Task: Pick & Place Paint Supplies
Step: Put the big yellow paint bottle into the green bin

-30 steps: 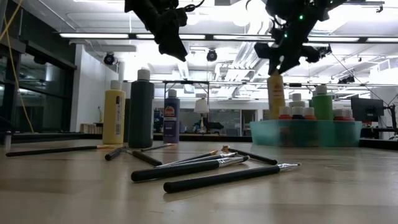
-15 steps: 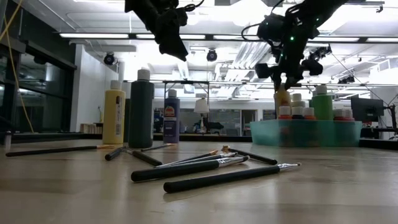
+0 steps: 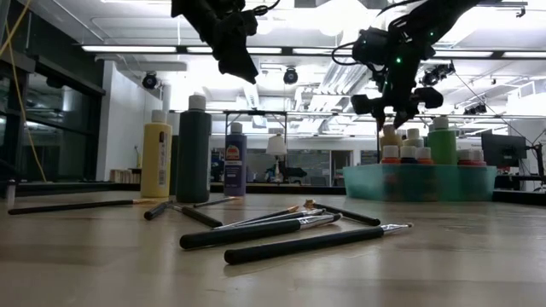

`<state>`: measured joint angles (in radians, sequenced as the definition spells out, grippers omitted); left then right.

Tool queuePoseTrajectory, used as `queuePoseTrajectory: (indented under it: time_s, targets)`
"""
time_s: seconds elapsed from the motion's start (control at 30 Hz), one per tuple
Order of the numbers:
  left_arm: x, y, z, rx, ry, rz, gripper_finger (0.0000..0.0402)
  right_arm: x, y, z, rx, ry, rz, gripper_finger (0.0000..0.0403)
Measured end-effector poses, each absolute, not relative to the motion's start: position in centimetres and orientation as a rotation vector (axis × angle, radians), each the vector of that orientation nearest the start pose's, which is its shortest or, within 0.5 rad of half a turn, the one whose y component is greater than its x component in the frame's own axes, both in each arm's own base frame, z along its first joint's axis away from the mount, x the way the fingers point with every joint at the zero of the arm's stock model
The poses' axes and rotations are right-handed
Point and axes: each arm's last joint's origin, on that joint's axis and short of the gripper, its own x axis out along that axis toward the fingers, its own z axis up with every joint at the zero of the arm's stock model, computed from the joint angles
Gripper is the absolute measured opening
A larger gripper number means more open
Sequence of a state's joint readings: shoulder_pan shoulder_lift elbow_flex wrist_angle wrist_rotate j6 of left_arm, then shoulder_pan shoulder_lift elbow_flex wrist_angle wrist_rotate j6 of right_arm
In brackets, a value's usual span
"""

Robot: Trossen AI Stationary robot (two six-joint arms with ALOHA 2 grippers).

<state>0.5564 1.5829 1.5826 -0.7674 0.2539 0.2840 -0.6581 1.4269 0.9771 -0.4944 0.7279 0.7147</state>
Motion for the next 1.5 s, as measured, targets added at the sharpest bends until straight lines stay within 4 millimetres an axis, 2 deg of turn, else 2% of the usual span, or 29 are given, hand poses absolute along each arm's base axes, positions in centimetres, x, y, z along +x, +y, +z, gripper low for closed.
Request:
queuePoseTrajectory:
  time_s: [0.3,0.7,0.83,0.97,1.07,1.27,1.37,1.5]
  targets:
    - [29.0,17.2,36.1,-0.032,0.738,0.183,0.0197,21.1,-18.6,24.2,0.525,0.518,-1.550,0.0185]
    - [29.0,17.2,36.1,-0.030,0.739,0.186,0.0197,19.4,-17.3,27.9,0.484,0.406,-1.478,0.0187]
    - [29.0,17.2,36.1,-0.034,0.743,0.188,0.0197,19.6,-17.0,30.0,0.481,0.295,-1.296,0.0187]
    - [28.4,17.1,36.3,-0.027,0.762,0.221,0.0197,20.9,-17.1,32.0,0.436,0.145,-1.037,0.0187]
    - [27.2,17.1,37.3,-0.028,0.746,0.243,0.0197,22.6,-16.9,32.5,0.362,0.082,-0.891,0.0188]
    - [23.6,17.5,40.1,-0.017,0.660,0.336,0.0197,25.7,-16.9,31.4,0.255,0.068,-0.653,0.0188]
    - [21.7,17.5,41.2,-0.029,0.628,0.349,0.0197,26.4,-17.0,30.8,0.240,0.078,-0.586,0.0188]
    - [19.7,16.7,41.3,-0.058,0.687,0.306,0.0197,26.4,-16.8,31.0,0.211,0.085,-0.581,0.0188]
